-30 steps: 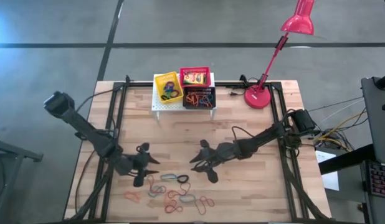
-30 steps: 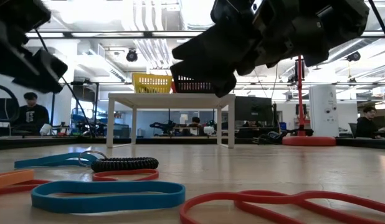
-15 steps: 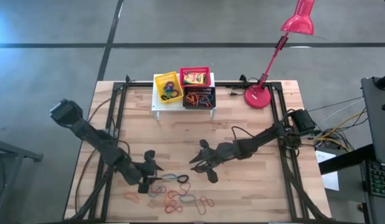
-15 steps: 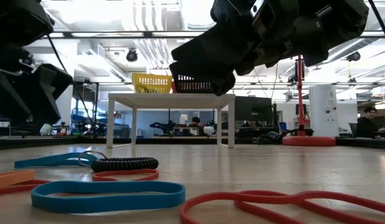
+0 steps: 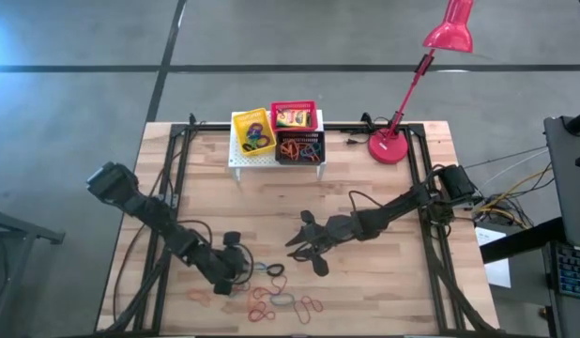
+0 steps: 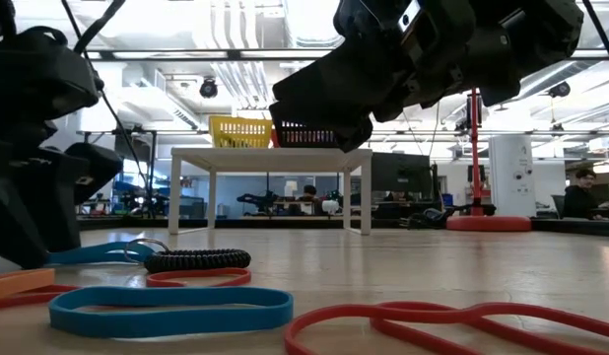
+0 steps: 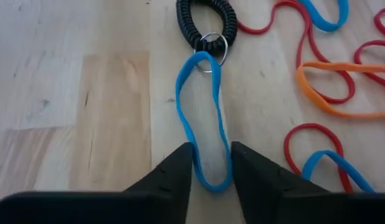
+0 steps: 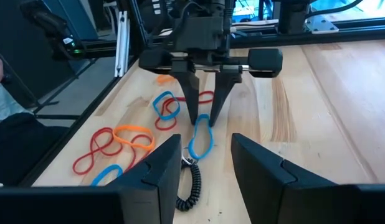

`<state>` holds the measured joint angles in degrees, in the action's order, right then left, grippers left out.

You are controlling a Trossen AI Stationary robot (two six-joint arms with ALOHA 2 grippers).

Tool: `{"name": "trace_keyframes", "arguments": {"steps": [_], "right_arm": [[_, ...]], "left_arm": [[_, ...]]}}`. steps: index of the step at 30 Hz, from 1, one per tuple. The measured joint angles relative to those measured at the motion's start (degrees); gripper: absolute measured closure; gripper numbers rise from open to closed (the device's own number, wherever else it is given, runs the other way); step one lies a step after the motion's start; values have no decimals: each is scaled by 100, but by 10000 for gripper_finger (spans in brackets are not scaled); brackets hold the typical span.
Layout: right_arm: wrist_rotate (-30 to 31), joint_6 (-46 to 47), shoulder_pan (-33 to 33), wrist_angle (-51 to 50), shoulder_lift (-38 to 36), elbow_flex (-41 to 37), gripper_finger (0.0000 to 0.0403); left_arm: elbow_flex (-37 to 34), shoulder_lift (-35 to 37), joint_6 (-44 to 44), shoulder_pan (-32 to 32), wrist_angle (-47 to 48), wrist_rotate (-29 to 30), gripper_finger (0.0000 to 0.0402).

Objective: Pick & Place Office Desk Supplies
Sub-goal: Put the blue rubber band into the black bin on the shelf

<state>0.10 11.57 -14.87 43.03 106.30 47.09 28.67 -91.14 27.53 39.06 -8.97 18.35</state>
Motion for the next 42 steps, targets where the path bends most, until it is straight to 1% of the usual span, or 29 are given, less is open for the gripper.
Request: {"name": "trace_keyframes", "arguments": {"steps": [3, 7, 9, 13, 16, 18, 22, 27, 31, 42], "right_arm": [[0, 0, 2, 0, 0, 0, 270], [1, -1, 2, -5, 0, 0, 276], [2, 0, 2, -7, 0, 0, 278], [0, 24, 2, -24, 0, 2, 280], [8, 71, 2, -48, 0, 45, 276], [62, 121, 11, -76, 0, 98, 271], [345, 133, 15, -127, 0, 195, 254], [826, 105, 22, -126, 0, 287, 229], [1367, -86, 24, -125, 0, 342, 217], [1370, -606, 24, -247, 69, 736, 227]], "left_arm": [[0, 46, -184, -22, 52, -22, 319], [0, 106, -345, -71, 215, -43, 381], [-2, 187, -354, -103, 311, -39, 393], [124, 641, -403, -141, 743, 107, 393], [327, 1096, -667, -142, 1346, 673, 394], [382, 1382, -932, -148, 1487, 1105, 394], [398, 1796, -1394, -239, 1223, 1584, 395], [396, 1870, -1427, -424, 727, 2144, 395], [394, 1854, -1456, -591, 458, 2265, 395], [395, 1854, -1539, -664, 426, 2262, 395]]}}
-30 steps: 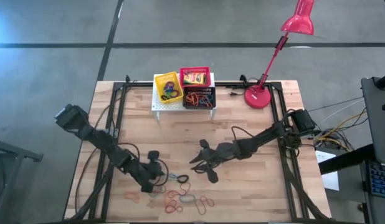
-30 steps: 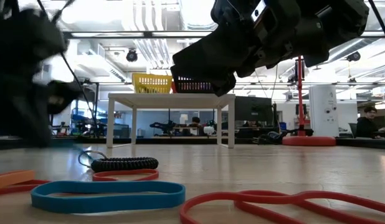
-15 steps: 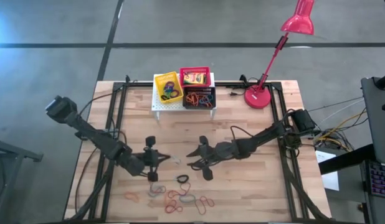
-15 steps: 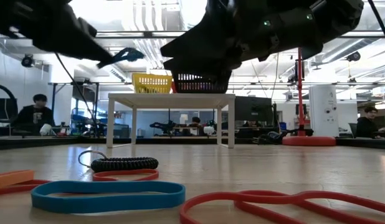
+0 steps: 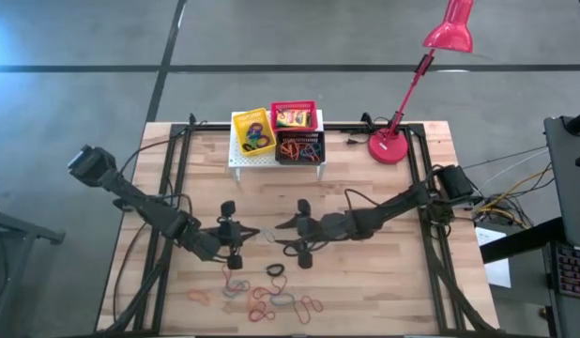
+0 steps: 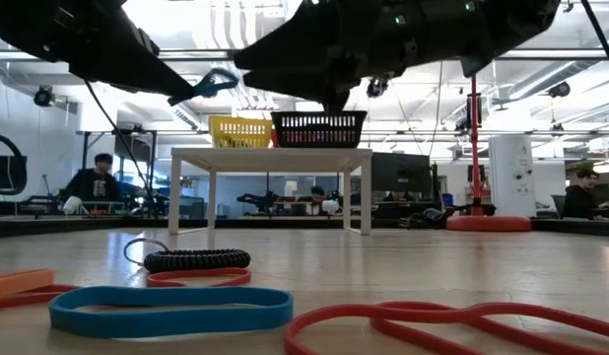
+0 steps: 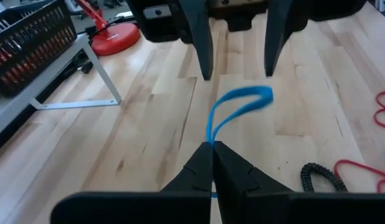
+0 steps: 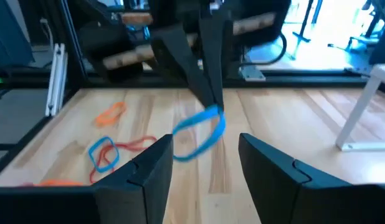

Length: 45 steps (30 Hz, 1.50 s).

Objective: Pick & Place Office Desk Supplies
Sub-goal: Put the blue rubber band into the black bin on the shelf

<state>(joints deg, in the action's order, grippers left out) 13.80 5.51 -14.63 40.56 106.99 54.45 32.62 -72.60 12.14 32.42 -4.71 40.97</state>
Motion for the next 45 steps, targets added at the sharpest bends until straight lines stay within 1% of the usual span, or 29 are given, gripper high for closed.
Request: {"name": "trace_keyframes", "arguments": {"steps": [9, 15, 23, 30, 33, 37, 39, 42, 45], "right_arm": [[17, -10, 11, -466, 0, 206, 241], [164, 58, 40, -445, -1, 232, 243], [173, 51, 44, -434, -1, 232, 267], [173, 79, 79, -434, -1, 230, 305], [181, 80, 76, -442, -1, 230, 334], [304, 144, 76, -540, -1, 230, 384], [422, 204, 76, -696, -1, 230, 389], [625, 320, 68, -1103, -20, 229, 392], [1022, 498, 14, -1679, -154, 219, 393]], "left_arm": [[-2, 0, -3, -2, -24, 1, 396], [-2, 0, -19, -13, -29, 2, 396], [-2, 0, -17, -28, -29, 0, 396], [-2, 0, 7, -28, -67, 0, 396], [-2, 0, 7, -28, -156, -2, 396], [-2, 0, 45, -28, -164, -4, 396], [-2, 0, 117, -28, -164, -58, 395], [-2, 0, 127, -33, -156, -228, 377], [-7, 0, 131, -33, -118, -382, 336]]}}
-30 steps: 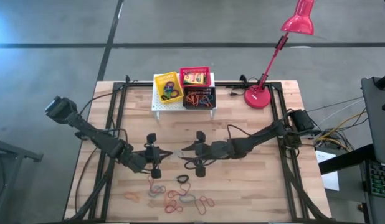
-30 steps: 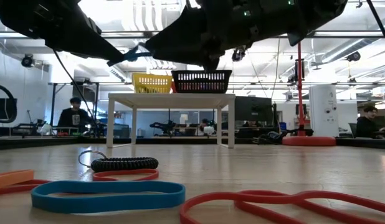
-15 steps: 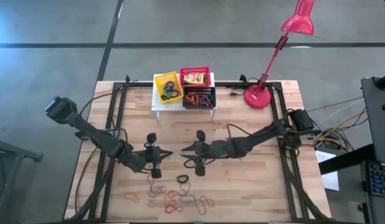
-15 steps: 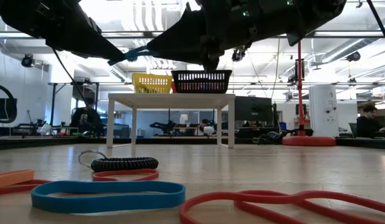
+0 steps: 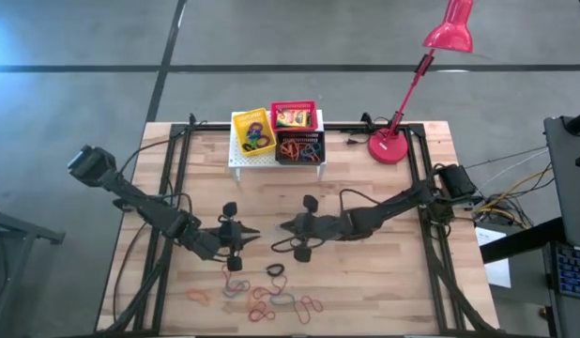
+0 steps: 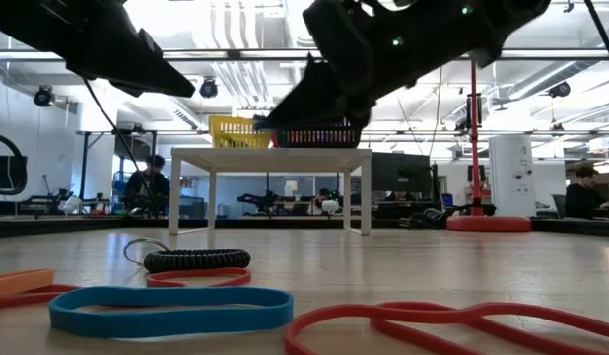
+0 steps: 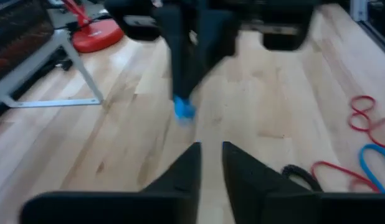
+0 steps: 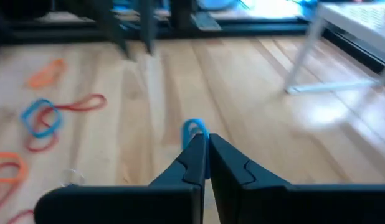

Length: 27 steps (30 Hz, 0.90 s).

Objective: Pick & Place Office Desk Supplies
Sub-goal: Put the blue rubber band into the black bin on the shelf

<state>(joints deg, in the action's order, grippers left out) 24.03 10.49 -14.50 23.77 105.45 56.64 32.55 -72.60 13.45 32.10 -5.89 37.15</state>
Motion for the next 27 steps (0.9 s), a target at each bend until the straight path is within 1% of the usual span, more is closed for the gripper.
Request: {"name": "trace_keyframes", "arguments": {"steps": [3, 7, 10, 14, 18, 21, 27], "right_arm": [[279, 228, -76, -643, -294, 0, 394], [318, 413, -174, -1544, -877, 13, 394], [330, 434, -178, -1991, -1385, 30, 394], [815, 194, -57, -2135, -1989, 35, 394], [917, -95, 426, -2125, -2379, 37, 394], [845, -276, 937, -2134, -2439, 37, 394], [-18, -272, 2116, -2090, -2277, 37, 394]], "left_arm": [[-65, 0, 45, 4, 0, -34, 291], [-202, 0, 187, 0, -70, -32, 252], [-314, 0, 199, 0, -152, -33, 241], [-405, 0, 197, -4, -338, -26, 239], [-406, 1, 194, -34, -443, 1, 239], [-406, 2, 194, -43, -500, 17, 239], [-406, 1, 194, -49, -505, 37, 239]]}}
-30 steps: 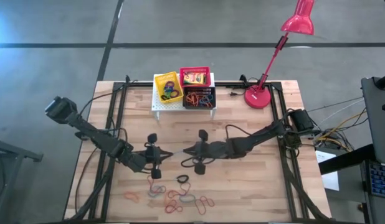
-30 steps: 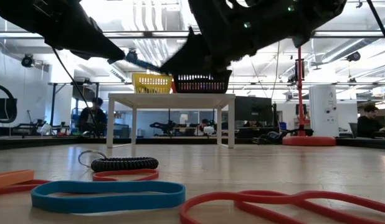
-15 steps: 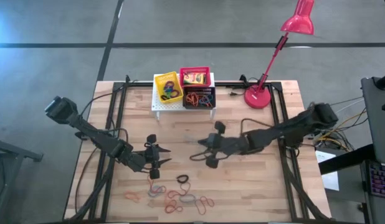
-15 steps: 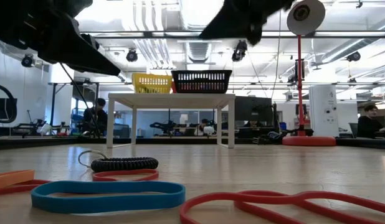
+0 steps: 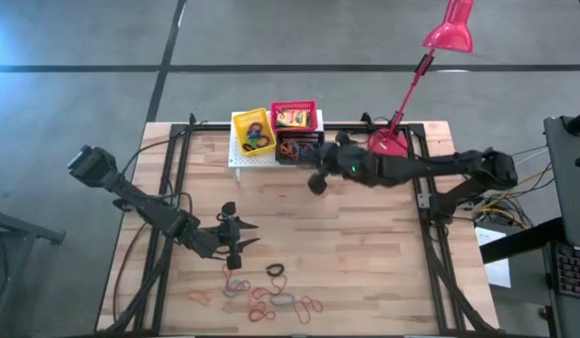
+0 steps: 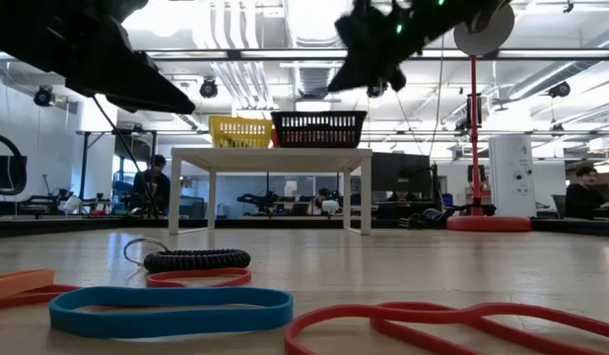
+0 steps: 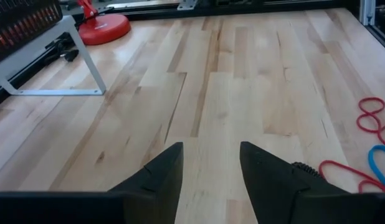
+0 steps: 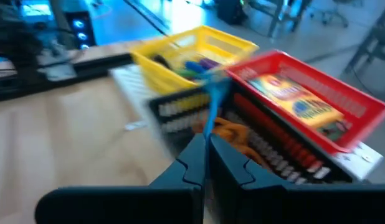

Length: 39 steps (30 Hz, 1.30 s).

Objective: Pick & Place Office Desk Supplies
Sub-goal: Put the blue rubber band into the black bin on the shelf, then put the black spring keychain into the yellow bin on the shelf

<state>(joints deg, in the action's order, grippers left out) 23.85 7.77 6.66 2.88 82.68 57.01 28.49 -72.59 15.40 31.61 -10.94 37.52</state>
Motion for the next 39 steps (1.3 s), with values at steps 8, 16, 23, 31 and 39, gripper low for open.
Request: {"name": "trace_keyframes", "arguments": {"steps": [8, 16, 23, 31, 39], "right_arm": [[-808, 40, 636, 30, 69, -2, 394], [-847, 238, 754, 13, 101, -2, 344], [-836, 132, 868, -67, 83, -2, 264], [-925, 86, 740, -79, -326, -2, 226], [-1074, 53, -518, -91, -700, -77, 237]], "left_arm": [[-4, 1, 2, -10, -2, 0, 239], [-7, -1, 2, -10, -1, 2, 239], [-7, -1, 2, -21, 0, 2, 239], [-7, -1, 4, -24, -2, 2, 239], [-9, -1, 5, -26, -4, 2, 239]]}}
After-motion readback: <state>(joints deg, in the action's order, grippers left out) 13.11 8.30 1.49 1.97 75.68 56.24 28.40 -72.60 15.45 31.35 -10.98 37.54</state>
